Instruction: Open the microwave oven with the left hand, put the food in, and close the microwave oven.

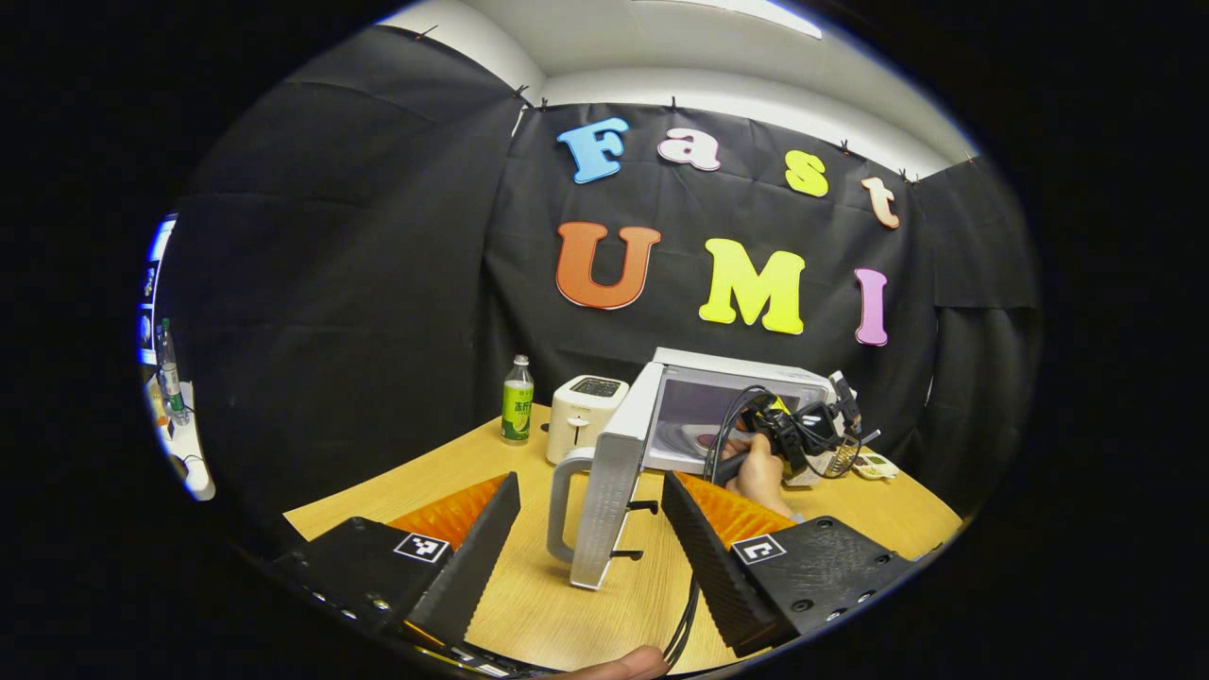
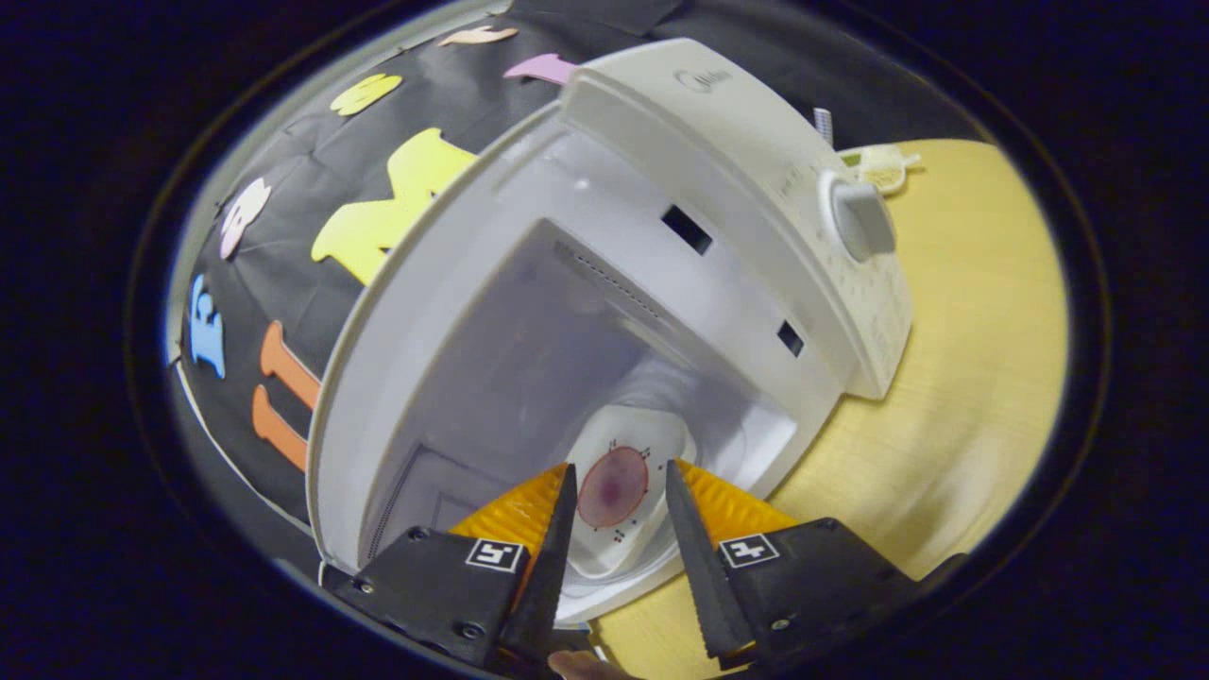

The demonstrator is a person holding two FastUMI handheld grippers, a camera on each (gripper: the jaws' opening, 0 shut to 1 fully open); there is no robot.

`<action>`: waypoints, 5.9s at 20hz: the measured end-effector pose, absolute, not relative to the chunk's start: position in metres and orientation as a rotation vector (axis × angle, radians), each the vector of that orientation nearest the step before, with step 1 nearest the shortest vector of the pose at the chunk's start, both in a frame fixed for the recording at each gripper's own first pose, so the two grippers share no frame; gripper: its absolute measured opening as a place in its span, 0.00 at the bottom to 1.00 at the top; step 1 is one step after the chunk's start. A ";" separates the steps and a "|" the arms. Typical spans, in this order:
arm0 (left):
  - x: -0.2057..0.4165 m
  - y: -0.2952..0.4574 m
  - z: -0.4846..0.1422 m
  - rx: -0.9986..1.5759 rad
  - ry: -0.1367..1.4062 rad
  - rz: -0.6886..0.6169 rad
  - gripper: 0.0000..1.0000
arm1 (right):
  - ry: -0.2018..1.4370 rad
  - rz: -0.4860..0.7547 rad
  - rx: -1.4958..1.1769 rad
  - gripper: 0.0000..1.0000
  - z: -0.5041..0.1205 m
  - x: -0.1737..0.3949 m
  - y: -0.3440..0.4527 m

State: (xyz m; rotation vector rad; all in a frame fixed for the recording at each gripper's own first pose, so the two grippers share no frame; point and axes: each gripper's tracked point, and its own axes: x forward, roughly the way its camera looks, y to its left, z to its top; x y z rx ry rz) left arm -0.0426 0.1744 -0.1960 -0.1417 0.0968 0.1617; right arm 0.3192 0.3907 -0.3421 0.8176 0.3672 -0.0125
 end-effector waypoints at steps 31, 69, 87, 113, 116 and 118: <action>-0.016 0.252 -0.214 0.001 0.084 0.312 0.00 | 0.051 0.393 0.132 1.00 -0.148 0.049 0.171; 0.156 -0.028 -0.280 -0.027 0.127 -0.325 0.00 | -0.116 0.143 0.072 1.00 -0.069 0.001 -0.027; 0.277 -0.112 -0.267 -0.037 0.190 -0.282 0.00 | -0.145 0.143 0.099 1.00 -0.081 -0.001 -0.063; 0.259 -0.116 -0.281 -0.083 0.327 -0.148 0.00 | -0.071 0.056 0.148 1.00 -0.103 -0.075 -0.069; 0.228 -0.112 -0.257 -0.060 0.294 -0.162 0.00 | -0.040 0.049 0.158 1.00 -0.113 -0.080 -0.066; 0.204 -0.102 -0.237 -0.047 0.275 -0.134 0.06 | -0.032 0.047 0.171 1.00 -0.115 -0.083 -0.065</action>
